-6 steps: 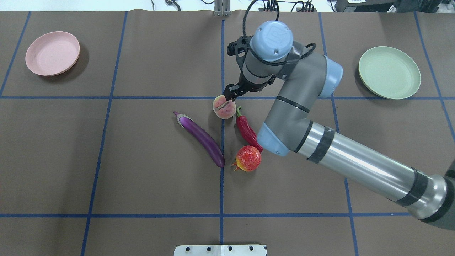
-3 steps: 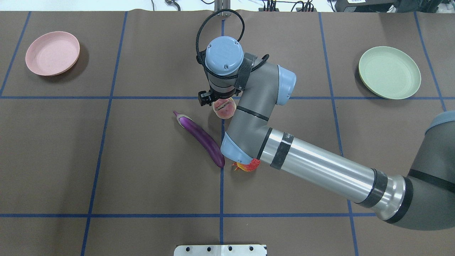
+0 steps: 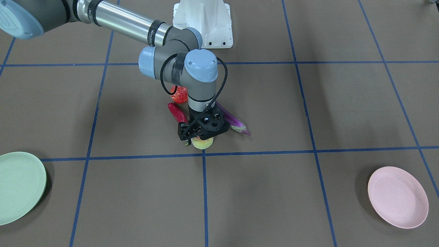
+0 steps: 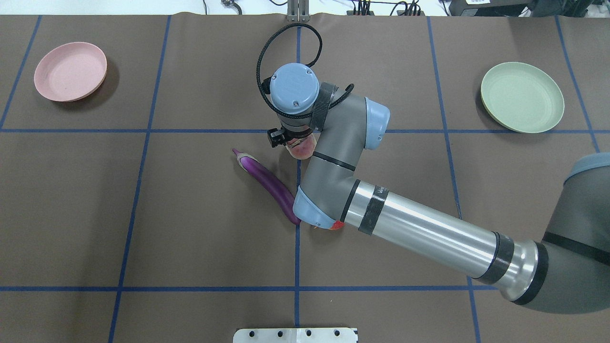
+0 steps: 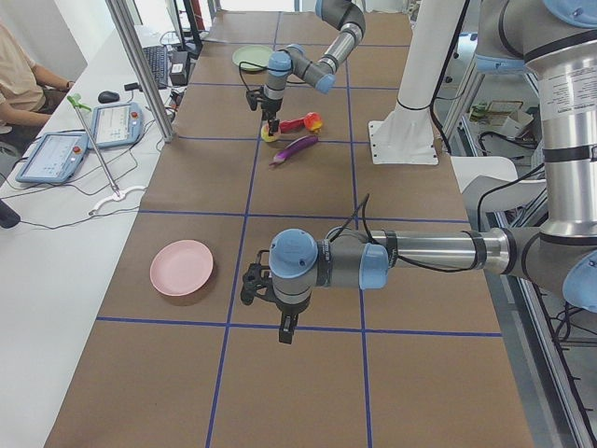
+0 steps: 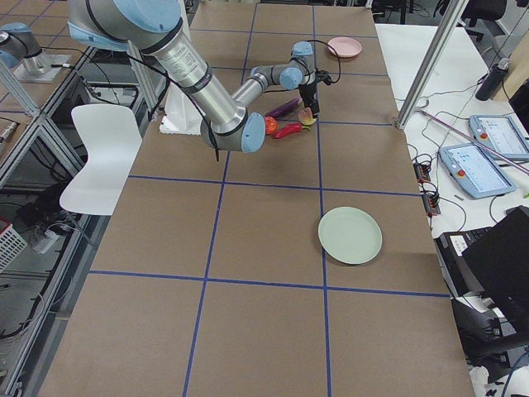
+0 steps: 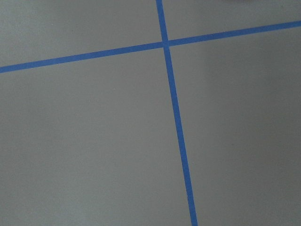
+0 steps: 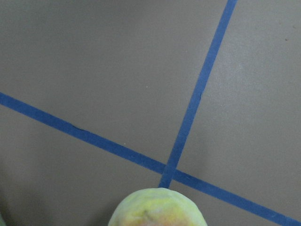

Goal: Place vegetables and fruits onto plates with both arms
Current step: 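Lower the right gripper onto the peach and close on it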

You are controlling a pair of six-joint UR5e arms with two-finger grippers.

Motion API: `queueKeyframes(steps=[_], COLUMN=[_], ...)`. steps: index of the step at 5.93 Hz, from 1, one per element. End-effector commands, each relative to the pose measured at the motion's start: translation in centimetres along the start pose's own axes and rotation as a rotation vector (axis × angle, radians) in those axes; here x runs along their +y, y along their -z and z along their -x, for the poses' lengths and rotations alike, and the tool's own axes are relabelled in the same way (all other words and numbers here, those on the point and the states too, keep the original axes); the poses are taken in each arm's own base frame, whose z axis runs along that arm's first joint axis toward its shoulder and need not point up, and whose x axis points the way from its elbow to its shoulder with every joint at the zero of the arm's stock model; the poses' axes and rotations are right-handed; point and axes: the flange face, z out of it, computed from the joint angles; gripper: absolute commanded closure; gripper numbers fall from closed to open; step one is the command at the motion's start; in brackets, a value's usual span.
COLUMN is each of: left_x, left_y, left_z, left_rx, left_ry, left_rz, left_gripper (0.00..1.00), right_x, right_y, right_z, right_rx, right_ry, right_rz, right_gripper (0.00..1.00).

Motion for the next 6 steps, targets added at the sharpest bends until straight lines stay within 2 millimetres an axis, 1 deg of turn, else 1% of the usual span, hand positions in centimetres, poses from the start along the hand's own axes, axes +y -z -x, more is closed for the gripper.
queueKeyframes(steps=[1,2,3,4,5,6], left_x=[0.0,0.0,0.0,0.0,0.0,0.0], left_y=[0.0,0.0,0.0,0.0,0.0,-0.1], left_z=[0.0,0.0,0.0,0.0,0.0,0.0], left_rx=[0.0,0.0,0.0,0.0,0.0,0.0], left_ry=[0.0,-0.001,-0.001,0.0,0.0,0.001], left_rz=[0.001,0.0,0.0,0.001,0.001,0.002], left_gripper=[0.0,0.0,0.0,0.0,0.0,0.0], right_x=[0.9,1.1,0.9,0.8,0.0,-2.3], right_y=[-1.2,-1.8,-1.6,-1.4,-0.3,1.6], right_z=[0.7,0.6,0.8,0.9,0.7,-1.7], right_rx=[0.021,0.028,0.024,0.013,0.002,-0.036], right_ry=[0.017,0.016,0.015,0.01,0.003,-0.002], right_rz=[0.007,0.013,0.011,0.013,-0.004,0.004], right_gripper=[0.01,0.02,0.17,0.89,1.0,1.0])
